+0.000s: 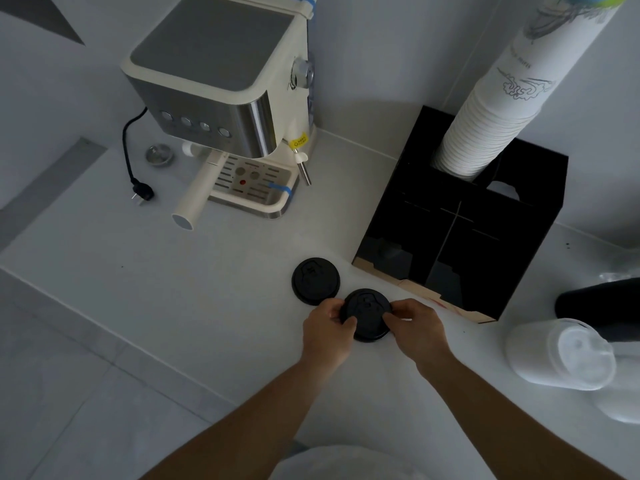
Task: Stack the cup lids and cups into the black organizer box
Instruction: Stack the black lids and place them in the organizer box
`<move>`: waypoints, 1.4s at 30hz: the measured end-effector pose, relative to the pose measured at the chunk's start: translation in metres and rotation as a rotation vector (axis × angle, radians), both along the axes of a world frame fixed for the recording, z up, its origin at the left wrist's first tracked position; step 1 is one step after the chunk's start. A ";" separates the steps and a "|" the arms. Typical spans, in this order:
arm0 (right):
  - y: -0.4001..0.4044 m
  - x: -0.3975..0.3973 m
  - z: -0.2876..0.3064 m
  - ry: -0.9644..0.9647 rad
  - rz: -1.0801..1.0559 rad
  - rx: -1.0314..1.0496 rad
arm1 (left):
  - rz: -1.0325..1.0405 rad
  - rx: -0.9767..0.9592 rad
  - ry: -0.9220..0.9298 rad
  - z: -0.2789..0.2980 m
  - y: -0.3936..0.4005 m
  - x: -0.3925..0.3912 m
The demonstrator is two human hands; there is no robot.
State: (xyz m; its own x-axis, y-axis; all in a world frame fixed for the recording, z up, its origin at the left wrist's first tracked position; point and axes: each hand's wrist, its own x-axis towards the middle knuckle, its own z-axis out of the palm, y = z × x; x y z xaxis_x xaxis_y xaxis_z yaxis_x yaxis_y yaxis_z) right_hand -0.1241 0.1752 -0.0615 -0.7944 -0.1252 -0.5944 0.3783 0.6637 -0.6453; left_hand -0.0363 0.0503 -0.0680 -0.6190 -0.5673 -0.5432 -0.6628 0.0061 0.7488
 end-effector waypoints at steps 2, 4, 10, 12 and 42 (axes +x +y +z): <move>-0.002 -0.003 0.000 -0.037 -0.019 -0.004 | 0.010 0.021 -0.006 0.002 -0.001 -0.001; -0.002 -0.005 0.000 -0.068 -0.049 -0.040 | 0.055 0.084 0.008 0.004 -0.001 0.001; -0.009 -0.004 0.011 -0.110 -0.092 -0.192 | 0.143 0.128 0.100 0.007 -0.005 0.017; -0.017 -0.002 0.015 -0.095 -0.054 -0.224 | 0.197 0.137 0.132 0.007 -0.012 0.022; -0.107 -0.006 0.007 0.118 0.288 -0.049 | 0.301 0.004 0.052 0.003 -0.074 0.016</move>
